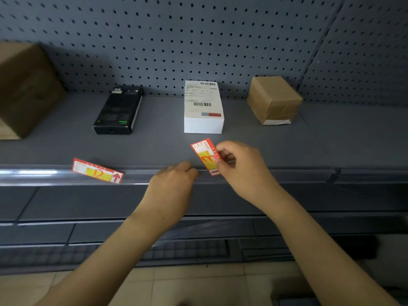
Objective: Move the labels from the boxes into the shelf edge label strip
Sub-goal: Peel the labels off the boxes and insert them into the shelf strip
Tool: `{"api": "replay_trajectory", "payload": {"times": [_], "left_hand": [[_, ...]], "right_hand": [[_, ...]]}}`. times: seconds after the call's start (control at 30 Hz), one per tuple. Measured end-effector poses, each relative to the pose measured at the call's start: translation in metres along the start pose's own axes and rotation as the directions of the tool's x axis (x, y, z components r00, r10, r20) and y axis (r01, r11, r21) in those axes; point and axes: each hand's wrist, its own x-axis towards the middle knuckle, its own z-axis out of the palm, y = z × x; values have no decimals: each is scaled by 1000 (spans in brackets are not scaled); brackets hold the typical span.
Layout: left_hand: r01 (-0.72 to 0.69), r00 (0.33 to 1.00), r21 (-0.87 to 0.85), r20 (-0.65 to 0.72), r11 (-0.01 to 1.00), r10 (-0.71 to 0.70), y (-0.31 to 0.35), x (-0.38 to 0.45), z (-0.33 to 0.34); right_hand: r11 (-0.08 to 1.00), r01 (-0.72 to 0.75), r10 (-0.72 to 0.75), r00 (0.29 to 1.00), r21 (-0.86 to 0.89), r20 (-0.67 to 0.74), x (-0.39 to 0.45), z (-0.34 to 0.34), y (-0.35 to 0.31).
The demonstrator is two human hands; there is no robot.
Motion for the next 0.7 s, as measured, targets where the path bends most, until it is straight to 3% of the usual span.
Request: {"api": "replay_trajectory", "payload": {"times": [0.13,0.37,0.7], "left_hand": [[-7,999,-29,-53,1000,5,-3,1,-2],[-32,999,-88,-27,996,29,-6,5,-4],[-60,998,-96,25,994,63,-7,-7,-8]], "right_hand": [[999,8,-10,999,-50,-39,4,5,4],[993,53,-59,997,-105,-56,4,9,6],[996,75,-81,991,-53,-103,9,10,2]]}}
